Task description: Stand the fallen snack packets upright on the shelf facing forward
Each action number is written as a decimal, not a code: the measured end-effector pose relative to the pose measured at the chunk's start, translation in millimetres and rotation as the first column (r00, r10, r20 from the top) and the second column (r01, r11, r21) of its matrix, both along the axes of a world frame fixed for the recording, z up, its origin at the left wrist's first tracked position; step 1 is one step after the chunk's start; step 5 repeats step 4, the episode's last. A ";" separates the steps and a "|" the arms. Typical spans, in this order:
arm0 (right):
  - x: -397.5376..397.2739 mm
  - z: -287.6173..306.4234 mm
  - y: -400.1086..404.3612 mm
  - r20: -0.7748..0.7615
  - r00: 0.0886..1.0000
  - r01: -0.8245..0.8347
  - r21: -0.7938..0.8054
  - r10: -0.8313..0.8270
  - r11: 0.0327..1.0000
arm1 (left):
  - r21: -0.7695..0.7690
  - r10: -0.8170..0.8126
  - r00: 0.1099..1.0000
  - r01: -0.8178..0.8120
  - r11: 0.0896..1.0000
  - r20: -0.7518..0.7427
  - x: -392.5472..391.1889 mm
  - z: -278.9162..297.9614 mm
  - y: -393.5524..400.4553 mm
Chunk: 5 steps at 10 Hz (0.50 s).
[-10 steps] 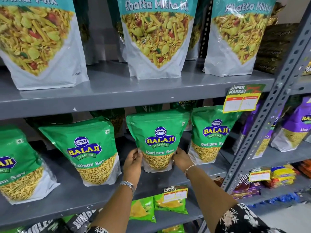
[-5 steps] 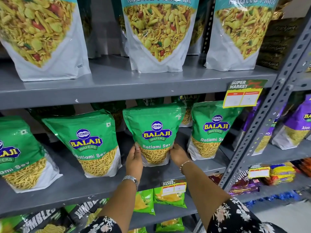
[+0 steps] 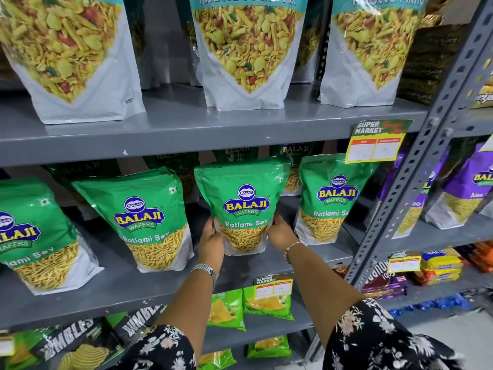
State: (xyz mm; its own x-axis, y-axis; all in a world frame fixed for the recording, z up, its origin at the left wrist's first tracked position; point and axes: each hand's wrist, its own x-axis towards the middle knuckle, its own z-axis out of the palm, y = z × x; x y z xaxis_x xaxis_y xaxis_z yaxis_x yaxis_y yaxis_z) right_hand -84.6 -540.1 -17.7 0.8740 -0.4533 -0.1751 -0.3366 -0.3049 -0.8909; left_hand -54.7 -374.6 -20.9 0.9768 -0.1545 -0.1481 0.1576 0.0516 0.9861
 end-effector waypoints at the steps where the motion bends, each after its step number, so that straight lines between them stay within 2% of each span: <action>1: -2.3 3.7 1.2 0.010 1.000 0.009 -0.012 -0.009 1.000 | -0.029 0.048 0.998 -0.049 0.998 -0.029 -4.0 7.2 0.0; 2: -5.1 0.8 2.2 0.001 1.000 0.012 -0.035 -0.012 0.999 | -0.012 0.094 0.994 -0.095 0.995 -0.058 -9.8 3.0 2.2; 3: -15.4 -4.7 3.5 0.007 0.999 -0.031 -0.050 0.031 0.998 | -0.023 0.066 0.997 -0.067 0.997 -0.042 -26.6 6.0 2.9; 5: -23.5 -6.1 2.9 0.060 0.997 -0.042 -0.009 0.042 0.999 | -0.078 0.086 0.996 -0.088 0.993 -0.035 -40.8 16.4 3.4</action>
